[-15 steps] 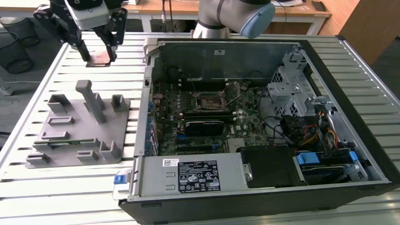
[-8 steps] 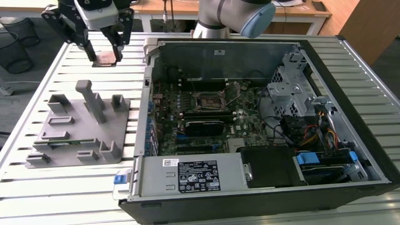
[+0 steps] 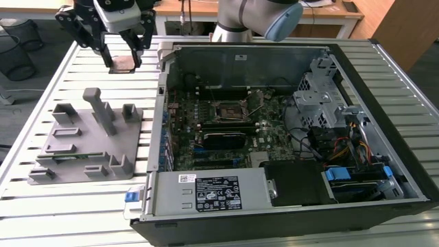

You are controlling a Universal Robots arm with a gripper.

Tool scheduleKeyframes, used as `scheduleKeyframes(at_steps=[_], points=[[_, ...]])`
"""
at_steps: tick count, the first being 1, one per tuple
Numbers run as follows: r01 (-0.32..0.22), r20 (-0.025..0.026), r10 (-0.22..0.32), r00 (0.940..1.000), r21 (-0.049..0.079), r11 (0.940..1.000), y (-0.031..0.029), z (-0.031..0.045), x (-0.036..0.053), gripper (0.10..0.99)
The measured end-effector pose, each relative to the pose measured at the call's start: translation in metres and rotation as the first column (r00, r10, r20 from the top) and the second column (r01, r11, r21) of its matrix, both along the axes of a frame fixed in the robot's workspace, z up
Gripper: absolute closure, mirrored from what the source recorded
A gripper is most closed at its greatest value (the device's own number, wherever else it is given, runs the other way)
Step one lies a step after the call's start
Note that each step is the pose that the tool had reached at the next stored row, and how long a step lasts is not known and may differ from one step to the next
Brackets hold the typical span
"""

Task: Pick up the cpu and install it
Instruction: 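Pick up the cpu and move it towards the insertion slot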

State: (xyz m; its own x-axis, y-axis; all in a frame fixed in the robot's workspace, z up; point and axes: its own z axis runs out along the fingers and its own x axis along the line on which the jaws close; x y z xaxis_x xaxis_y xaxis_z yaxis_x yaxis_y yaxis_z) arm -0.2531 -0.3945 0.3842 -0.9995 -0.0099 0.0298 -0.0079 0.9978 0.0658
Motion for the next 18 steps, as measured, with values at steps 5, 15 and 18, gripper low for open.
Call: scheduleKeyframes(at_steps=[5, 15, 18], points=[[0.000, 0.0001, 0.000, 1.0000, 0.000, 1.0000, 0.0000, -0.0001, 0.0089, 0.549], [0.000, 0.0000, 0.000, 1.0000, 0.000, 1.0000, 0.0000, 0.0000, 0.0274, 0.549], [0.000, 0.0000, 0.000, 1.0000, 0.000, 1.0000, 0.0000, -0.0001, 0.0330, 0.549]])
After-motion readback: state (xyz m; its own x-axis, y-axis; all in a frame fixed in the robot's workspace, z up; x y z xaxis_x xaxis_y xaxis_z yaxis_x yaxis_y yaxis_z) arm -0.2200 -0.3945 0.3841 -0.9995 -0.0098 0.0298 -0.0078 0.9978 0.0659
